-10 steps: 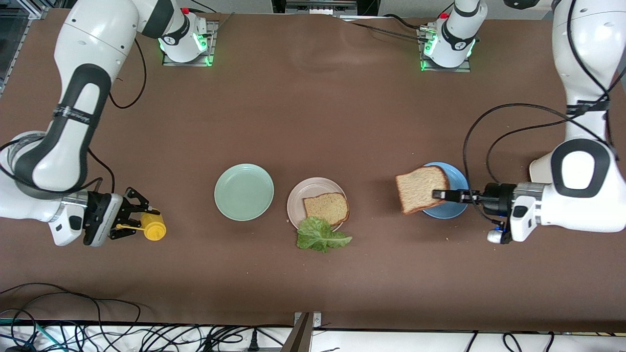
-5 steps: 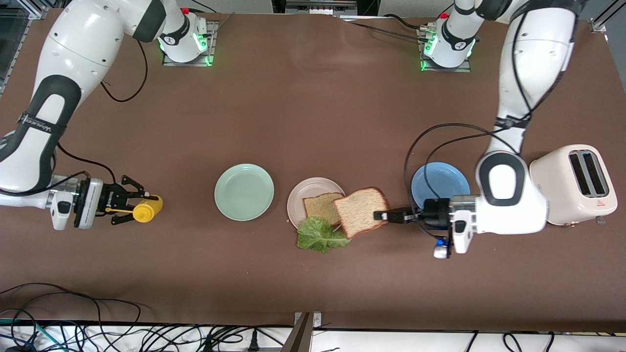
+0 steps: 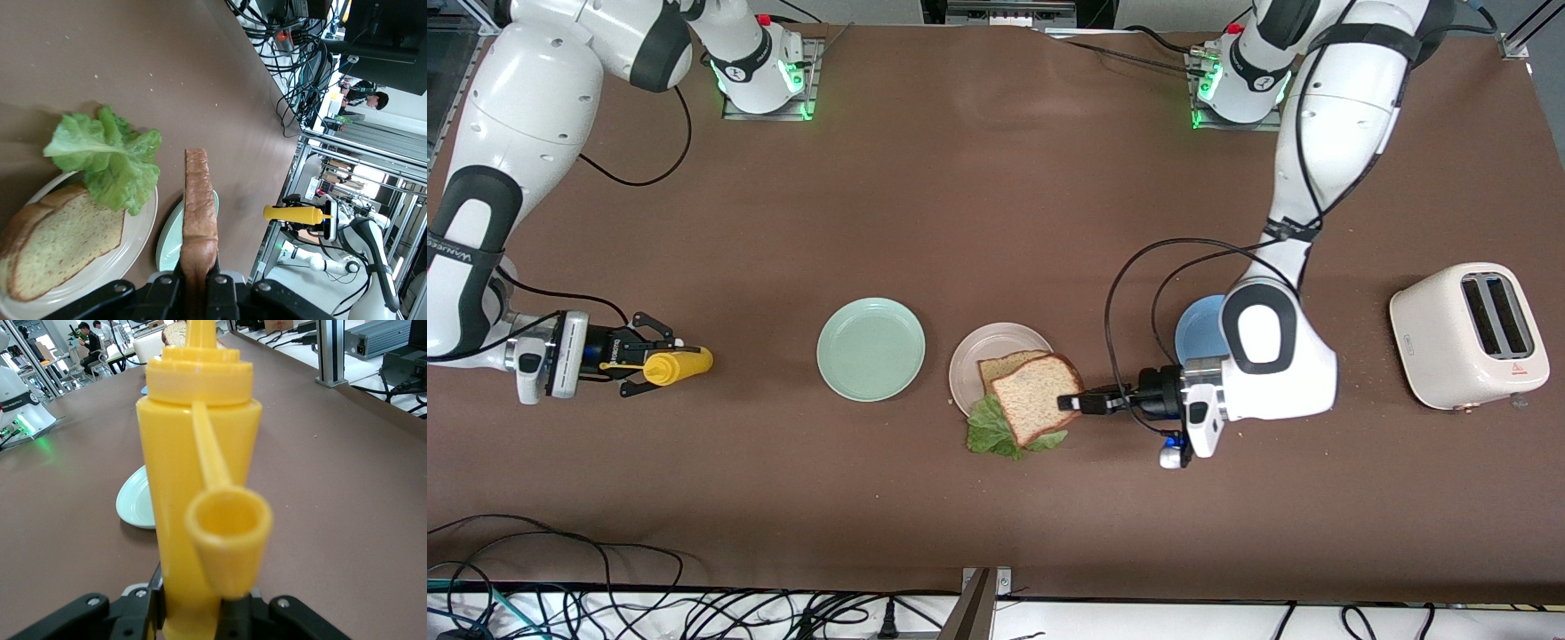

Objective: Make sandwich on beige plate with both arms
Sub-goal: 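Lower the toast onto the lettuce with the left gripper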

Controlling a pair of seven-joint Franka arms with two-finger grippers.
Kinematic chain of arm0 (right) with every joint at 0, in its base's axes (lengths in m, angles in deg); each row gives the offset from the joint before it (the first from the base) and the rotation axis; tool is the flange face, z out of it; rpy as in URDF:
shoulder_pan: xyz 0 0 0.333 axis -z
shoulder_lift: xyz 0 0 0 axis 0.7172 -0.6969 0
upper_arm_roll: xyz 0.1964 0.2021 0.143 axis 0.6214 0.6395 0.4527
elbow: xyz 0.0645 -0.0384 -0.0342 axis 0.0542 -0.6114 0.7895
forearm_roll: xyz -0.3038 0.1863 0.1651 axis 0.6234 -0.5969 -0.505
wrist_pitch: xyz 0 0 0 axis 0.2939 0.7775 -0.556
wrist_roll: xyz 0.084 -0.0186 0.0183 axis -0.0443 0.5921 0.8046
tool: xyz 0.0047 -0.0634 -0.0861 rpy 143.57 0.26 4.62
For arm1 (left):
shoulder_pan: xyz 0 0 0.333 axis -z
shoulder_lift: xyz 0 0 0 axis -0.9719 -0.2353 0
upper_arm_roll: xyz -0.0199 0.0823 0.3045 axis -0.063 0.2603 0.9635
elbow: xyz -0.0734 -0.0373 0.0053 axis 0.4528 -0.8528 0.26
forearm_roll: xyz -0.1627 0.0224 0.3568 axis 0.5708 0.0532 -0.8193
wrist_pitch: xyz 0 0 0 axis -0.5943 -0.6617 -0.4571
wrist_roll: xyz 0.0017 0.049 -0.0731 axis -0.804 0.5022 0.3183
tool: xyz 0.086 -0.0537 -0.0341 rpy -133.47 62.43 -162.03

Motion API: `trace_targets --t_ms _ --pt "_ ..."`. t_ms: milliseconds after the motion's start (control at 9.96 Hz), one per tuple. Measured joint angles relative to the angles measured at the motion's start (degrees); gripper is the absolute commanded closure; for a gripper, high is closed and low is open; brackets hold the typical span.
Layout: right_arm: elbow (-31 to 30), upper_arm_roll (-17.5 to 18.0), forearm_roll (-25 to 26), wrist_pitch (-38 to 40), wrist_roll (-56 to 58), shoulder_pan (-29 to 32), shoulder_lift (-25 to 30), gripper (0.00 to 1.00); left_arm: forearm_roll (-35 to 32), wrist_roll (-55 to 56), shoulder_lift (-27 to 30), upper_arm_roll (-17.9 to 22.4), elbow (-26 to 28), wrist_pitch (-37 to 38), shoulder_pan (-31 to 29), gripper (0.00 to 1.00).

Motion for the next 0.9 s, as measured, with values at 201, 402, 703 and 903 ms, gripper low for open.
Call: trace_targets --t_ms 201,402,703,903 --pt "-0.02 2.06 0.00 0.06 2.71 2.47 -1.01 1.00 2.20 -2.50 -1.46 0.01 0.03 -2.39 1.87 1.00" --pt "-0.01 4.61 -0.01 0.05 4.26 4.88 -1.53 1.00 2.41 -3.16 -2.95 0.01 0.04 -5.67 3.17 1.00" --pt "-0.01 6.28 -0.12 0.05 5.34 6.34 -2.27 1.00 2.43 -5.60 -4.39 0.02 0.04 -6.18 3.52 1.00" --pt "-0.01 6.30 -0.21 0.03 6.36 6.48 -2.61 1.00 2.43 -5.89 -4.46 0.01 0.04 -6.18 4.03 1.00"
